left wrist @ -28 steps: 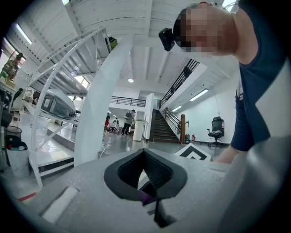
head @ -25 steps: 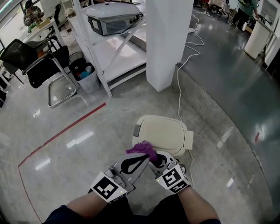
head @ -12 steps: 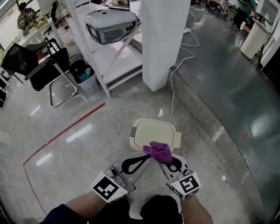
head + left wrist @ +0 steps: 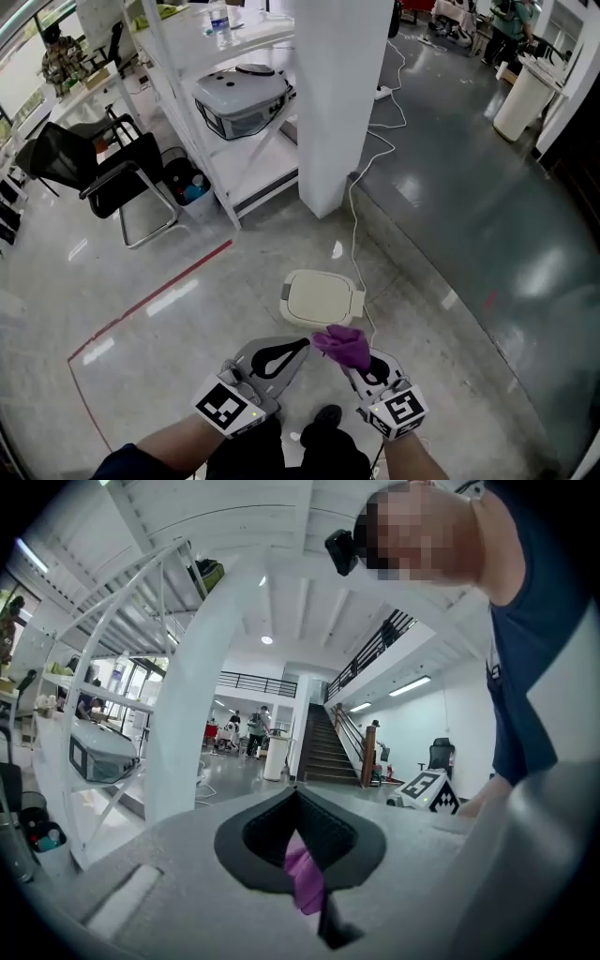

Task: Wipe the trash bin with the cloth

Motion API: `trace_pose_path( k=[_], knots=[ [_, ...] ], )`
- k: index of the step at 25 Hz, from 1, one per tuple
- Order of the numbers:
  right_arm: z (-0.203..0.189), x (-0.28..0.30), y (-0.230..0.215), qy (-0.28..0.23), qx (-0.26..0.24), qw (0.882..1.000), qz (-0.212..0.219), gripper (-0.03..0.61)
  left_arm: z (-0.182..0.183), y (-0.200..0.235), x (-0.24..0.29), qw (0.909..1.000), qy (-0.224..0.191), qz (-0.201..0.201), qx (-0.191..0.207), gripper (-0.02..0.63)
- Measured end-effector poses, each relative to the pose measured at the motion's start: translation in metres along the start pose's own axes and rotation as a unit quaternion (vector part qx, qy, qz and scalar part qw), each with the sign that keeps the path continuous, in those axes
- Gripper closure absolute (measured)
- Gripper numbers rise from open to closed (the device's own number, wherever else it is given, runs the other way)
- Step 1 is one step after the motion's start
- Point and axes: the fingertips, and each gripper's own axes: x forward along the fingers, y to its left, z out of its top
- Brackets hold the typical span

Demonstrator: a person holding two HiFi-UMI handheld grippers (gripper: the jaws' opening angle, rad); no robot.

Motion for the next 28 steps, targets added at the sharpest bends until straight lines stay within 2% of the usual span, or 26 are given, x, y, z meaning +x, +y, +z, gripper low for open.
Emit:
trace_pose_path(
  k=[7, 12, 20, 23, 28],
  knots=[
    [0.086, -0.066, 0.066, 0.007, -0.001, 1.0, 0.005, 0.499, 0.104, -0.049, -0.038, 0.9999, 0.008, -0.015, 0.0, 0.611],
    [0.138, -0.092, 0.091, -0.004, -0.009, 1.0, 0.003, 0.499, 0.158, -0.074, -0.056, 0.9996, 0.011, -0.025, 0.012, 0.611],
    [0.198, -0.116, 0.121, -0.027, -0.041, 0.999, 0.001, 0.499, 0.204, -0.101, -0.083, 0.999, -0.005, -0.037, 0.023, 0.611],
    [0.209, -0.125, 0.125, -0.037, -0.058, 0.998, -0.006, 0.499, 0.214, -0.107, -0.09, 0.9987, -0.015, -0.04, 0.028, 0.611],
    [0.223, -0.136, 0.128, -0.051, -0.056, 0.997, -0.02, 0.499, 0.226, -0.108, -0.101, 0.9986, -0.028, -0.034, 0.029, 0.611]
  ],
)
